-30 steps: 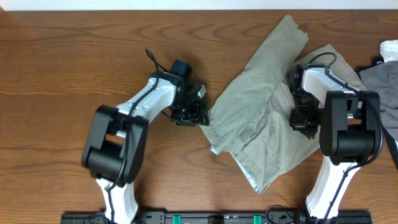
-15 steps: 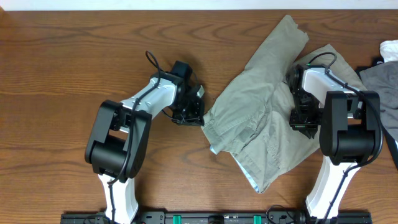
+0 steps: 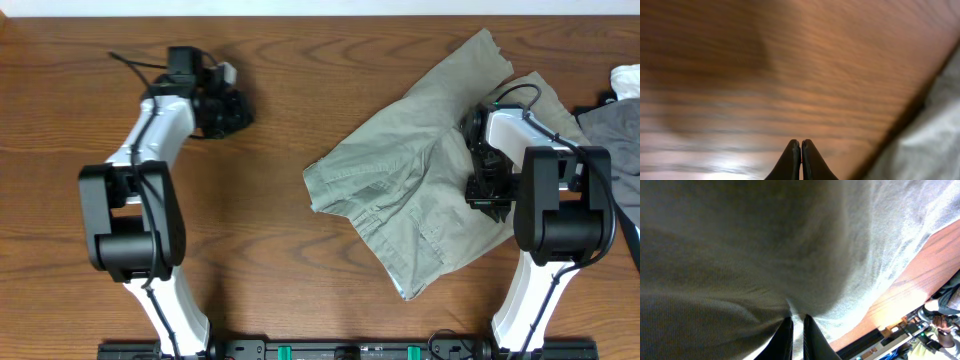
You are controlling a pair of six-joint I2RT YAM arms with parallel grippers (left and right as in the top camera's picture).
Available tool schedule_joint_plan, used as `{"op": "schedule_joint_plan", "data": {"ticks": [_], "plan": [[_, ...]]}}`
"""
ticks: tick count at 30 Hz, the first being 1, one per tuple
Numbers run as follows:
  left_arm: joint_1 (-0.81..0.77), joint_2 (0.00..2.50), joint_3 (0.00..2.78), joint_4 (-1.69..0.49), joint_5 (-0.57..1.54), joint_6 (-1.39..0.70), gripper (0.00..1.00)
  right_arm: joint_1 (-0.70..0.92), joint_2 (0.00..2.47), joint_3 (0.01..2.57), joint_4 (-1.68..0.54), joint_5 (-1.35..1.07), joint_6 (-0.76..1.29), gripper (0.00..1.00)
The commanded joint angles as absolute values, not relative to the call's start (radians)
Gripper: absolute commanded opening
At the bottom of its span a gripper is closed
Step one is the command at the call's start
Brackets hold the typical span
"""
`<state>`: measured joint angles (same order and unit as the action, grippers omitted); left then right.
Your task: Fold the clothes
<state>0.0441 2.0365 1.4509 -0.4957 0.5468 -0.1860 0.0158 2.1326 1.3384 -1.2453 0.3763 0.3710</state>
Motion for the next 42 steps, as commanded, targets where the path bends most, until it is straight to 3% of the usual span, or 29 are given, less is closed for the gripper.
{"op": "schedule_joint_plan", "data": {"ticks": [1, 6, 9, 19, 30, 35, 42], "plan": [[0.039, 2.029, 1.458, -0.480, 0.532, -0.155, 0.06, 0.014, 2.148, 1.329, -1.224, 0.366, 0.342, 0.09], [0.018, 2.029, 1.458, -0.551, 0.853, -0.155, 0.17, 0.014, 2.148, 1.329, -1.225, 0.366, 0.343, 0.10], [-0.040, 2.029, 1.458, -0.678, 0.935, -0.154, 0.24, 0.014, 2.148, 1.329, -1.224, 0.366, 0.342, 0.12], [-0.254, 2.029, 1.402, -0.946, 0.739, -0.102, 0.25, 0.014, 2.148, 1.329, -1.224, 0.366, 0.342, 0.13], [-0.269, 2.029, 1.395, -1.036, 0.526, -0.105, 0.33, 0.014, 2.148, 1.329, -1.224, 0.365, 0.343, 0.13], [-0.265, 2.029, 1.395, -1.032, 0.577, -0.105, 0.44, 0.014, 2.148, 1.329, -1.219, 0.358, 0.342, 0.13], [-0.289, 2.029, 1.395, -0.973, 0.702, -0.101, 0.46, 0.014, 2.148, 1.329, -1.219, 0.358, 0.342, 0.14]]}}
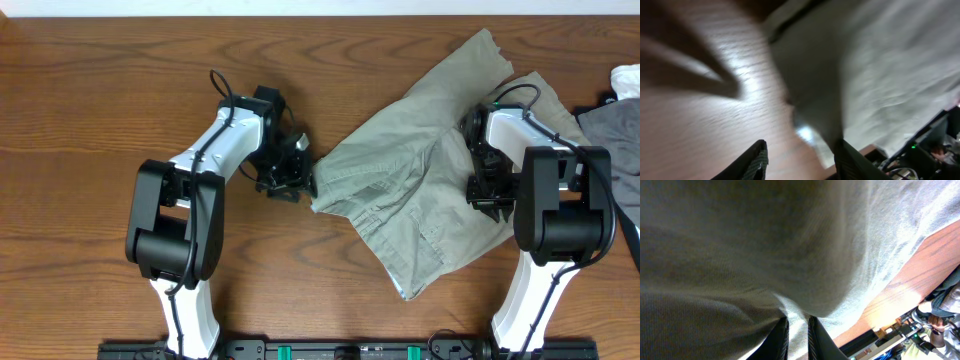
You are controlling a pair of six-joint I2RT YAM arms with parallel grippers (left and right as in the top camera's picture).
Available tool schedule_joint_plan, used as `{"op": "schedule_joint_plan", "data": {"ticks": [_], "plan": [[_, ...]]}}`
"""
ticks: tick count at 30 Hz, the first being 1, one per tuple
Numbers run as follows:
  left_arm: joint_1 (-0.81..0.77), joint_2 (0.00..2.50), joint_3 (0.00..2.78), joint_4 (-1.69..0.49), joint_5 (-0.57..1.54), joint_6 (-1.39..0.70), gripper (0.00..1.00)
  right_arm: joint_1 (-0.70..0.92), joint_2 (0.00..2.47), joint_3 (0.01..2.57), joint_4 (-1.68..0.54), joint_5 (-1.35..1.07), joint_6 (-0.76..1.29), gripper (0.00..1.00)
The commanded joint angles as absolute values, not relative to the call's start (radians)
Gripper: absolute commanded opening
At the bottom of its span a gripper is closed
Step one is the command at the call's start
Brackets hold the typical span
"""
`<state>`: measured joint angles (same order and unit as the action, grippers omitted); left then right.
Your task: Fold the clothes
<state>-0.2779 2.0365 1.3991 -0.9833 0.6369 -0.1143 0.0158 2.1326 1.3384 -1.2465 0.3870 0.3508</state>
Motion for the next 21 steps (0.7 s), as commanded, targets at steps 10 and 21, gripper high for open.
{"op": "schedule_joint_plan", "data": {"ticks": [10, 21], "plan": [[-0.330, 2.029, 1.396, -0.887, 0.707, -0.097, 0.06, 0.014, 2.148, 1.329, -1.219, 0.358, 0.342, 0.14], [-0.037, 1.956, 1.458, -0.589, 0.782, -0.278, 0.06, 0.014, 2.148, 1.329, -1.222, 0.359, 0.324, 0.14]]}}
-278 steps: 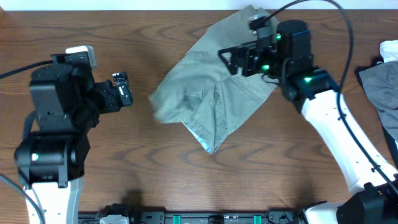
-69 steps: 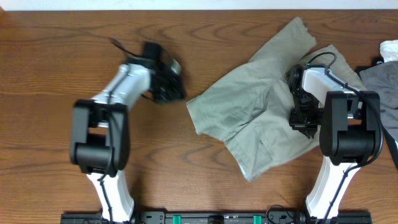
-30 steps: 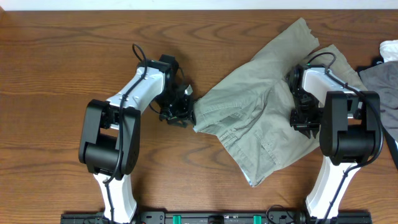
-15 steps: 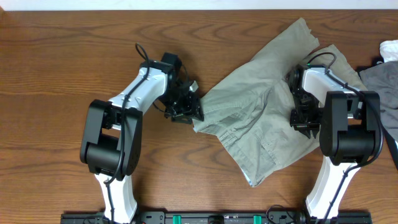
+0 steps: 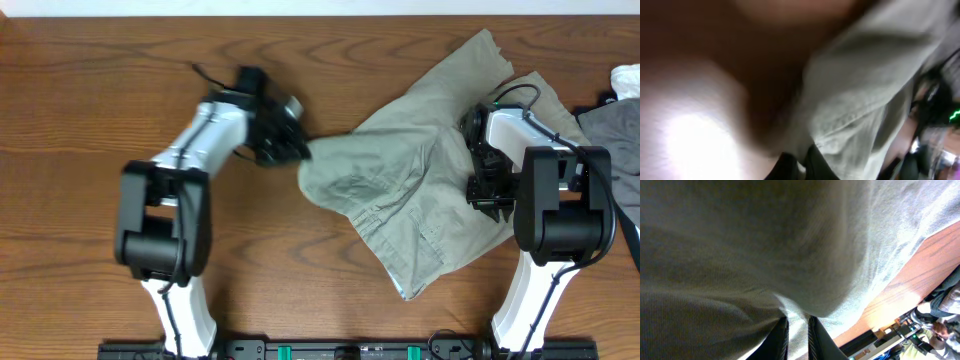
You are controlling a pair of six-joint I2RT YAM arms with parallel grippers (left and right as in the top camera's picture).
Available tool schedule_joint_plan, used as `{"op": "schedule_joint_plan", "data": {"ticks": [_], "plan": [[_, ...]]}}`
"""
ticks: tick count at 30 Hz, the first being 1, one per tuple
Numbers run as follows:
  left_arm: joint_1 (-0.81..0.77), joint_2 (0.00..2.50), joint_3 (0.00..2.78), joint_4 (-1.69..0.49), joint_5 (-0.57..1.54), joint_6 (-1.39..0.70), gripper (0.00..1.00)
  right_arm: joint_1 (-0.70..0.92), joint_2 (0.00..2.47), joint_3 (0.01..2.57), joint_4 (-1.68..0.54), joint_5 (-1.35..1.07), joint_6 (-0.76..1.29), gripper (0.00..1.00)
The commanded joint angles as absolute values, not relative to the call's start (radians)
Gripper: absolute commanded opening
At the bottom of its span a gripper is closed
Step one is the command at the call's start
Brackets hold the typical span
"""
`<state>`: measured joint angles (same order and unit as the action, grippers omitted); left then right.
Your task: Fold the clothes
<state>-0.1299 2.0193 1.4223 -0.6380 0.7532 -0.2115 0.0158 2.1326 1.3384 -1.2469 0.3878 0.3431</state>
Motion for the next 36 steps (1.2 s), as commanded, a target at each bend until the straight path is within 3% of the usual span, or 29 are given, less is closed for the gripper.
{"op": "schedule_joint_plan", "data": {"ticks": [1, 11, 14, 19, 24, 30, 36], "plan": [[-0.006, 1.954, 1.458, -0.556, 0.781, -0.293, 0.06, 0.014, 2.148, 1.329, -1.222, 0.359, 0.323, 0.14], [0.060, 1.966, 1.452, -0.490, 0.664, -0.260, 0.07, 0.014, 2.148, 1.329, -1.224, 0.358, 0.308, 0.16], [0.060, 1.966, 1.452, -0.470, 0.661, -0.260, 0.16, 0.014, 2.148, 1.330, -1.221, 0.357, 0.305, 0.16], [0.061, 1.966, 1.452, -0.466, 0.662, -0.260, 0.43, 0.013, 2.146, 1.344, -1.220, 0.304, 0.255, 0.16], [0.060, 1.966, 1.452, -0.510, 0.754, -0.260, 0.50, 0.014, 2.101, 1.365, -1.216, 0.273, 0.229, 0.16], [-0.006, 1.966, 1.452, -0.624, 0.826, -0.134, 0.50, 0.014, 1.958, 1.388, -1.163, 0.116, 0.120, 0.21], [-0.142, 1.966, 1.452, -0.742, 0.730, -0.018, 0.31, 0.011, 1.830, 1.388, -1.100, 0.025, 0.089, 0.27]]}}
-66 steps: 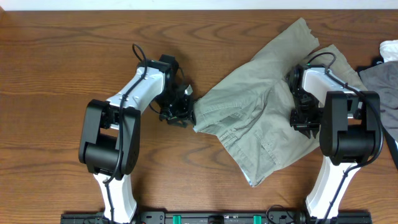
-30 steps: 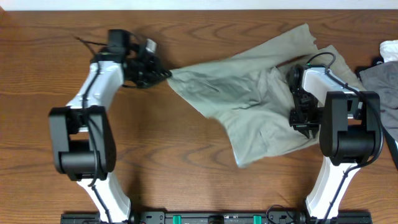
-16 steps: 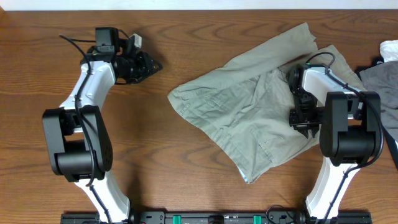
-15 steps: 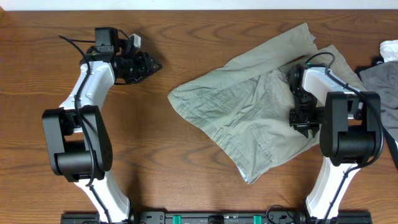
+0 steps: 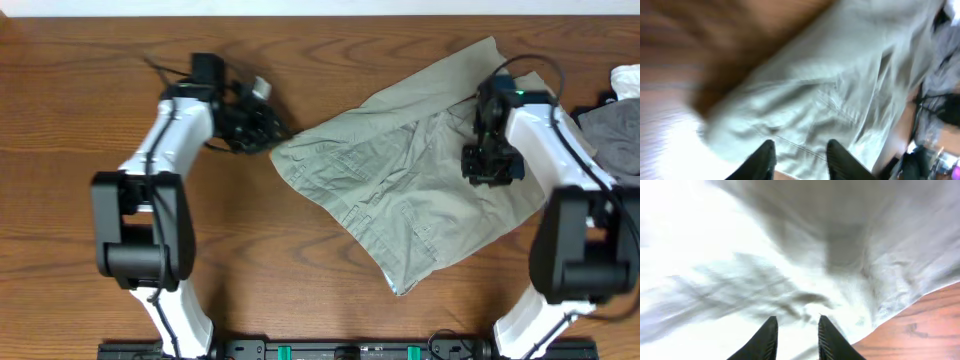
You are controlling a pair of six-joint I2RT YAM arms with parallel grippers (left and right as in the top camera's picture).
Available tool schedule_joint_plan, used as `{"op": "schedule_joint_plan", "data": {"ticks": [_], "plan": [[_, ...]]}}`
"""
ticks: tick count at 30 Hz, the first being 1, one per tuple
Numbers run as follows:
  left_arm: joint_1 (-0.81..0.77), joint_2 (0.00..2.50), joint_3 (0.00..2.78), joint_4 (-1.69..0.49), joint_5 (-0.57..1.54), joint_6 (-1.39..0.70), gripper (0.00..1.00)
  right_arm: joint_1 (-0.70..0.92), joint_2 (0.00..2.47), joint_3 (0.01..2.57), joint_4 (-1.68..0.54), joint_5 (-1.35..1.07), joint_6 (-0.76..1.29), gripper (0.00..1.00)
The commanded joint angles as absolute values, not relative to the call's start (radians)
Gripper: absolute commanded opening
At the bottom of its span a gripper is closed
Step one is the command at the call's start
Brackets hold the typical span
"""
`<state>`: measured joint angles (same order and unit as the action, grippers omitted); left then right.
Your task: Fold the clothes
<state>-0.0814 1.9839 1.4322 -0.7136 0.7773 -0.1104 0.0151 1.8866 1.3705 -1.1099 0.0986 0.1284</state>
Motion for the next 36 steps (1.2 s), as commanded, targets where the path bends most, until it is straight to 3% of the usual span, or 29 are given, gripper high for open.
{"op": "schedule_joint_plan", "data": {"ticks": [1, 4, 9, 16, 19, 27, 30, 32, 34, 36], "plan": [[-0.167, 1.966, 1.451, -0.756, 0.688, -0.019, 0.28, 0.010, 1.817, 1.388, -1.097, 0.025, 0.089, 0.27], [-0.230, 1.966, 1.442, -0.756, 0.546, -0.019, 0.25, 0.007, 1.798, 1.388, -1.088, -0.023, 0.084, 0.26], [-0.301, 1.990, 1.426, -0.686, 0.308, -0.019, 0.20, 0.016, 1.800, 1.387, -1.100, -0.308, -0.134, 0.24], [-0.276, 2.051, 1.426, -0.497, 0.206, -0.030, 0.19, 0.063, 1.801, 1.386, -1.110, -0.324, -0.142, 0.42], [-0.242, 2.072, 1.426, -0.447, 0.159, -0.101, 0.19, 0.067, 1.802, 1.386, -1.110, -0.310, -0.104, 0.44], [-0.060, 2.085, 1.449, -0.464, 0.212, -0.223, 0.19, 0.067, 1.802, 1.385, -1.077, -0.194, 0.015, 0.44], [0.019, 2.067, 1.474, -0.511, 0.290, -0.212, 0.19, 0.064, 1.802, 1.375, -1.018, -0.121, 0.103, 0.54], [0.059, 2.042, 1.481, -0.547, 0.368, -0.187, 0.20, 0.058, 1.803, 1.366, -0.967, -0.070, 0.156, 0.54], [0.083, 2.011, 1.481, -0.586, 0.446, -0.184, 0.22, 0.044, 1.804, 1.350, -0.918, -0.029, 0.173, 0.50], [0.089, 1.975, 1.481, -0.651, 0.510, -0.178, 0.27, 0.023, 1.816, 1.337, -0.900, -0.015, 0.179, 0.35]]}}
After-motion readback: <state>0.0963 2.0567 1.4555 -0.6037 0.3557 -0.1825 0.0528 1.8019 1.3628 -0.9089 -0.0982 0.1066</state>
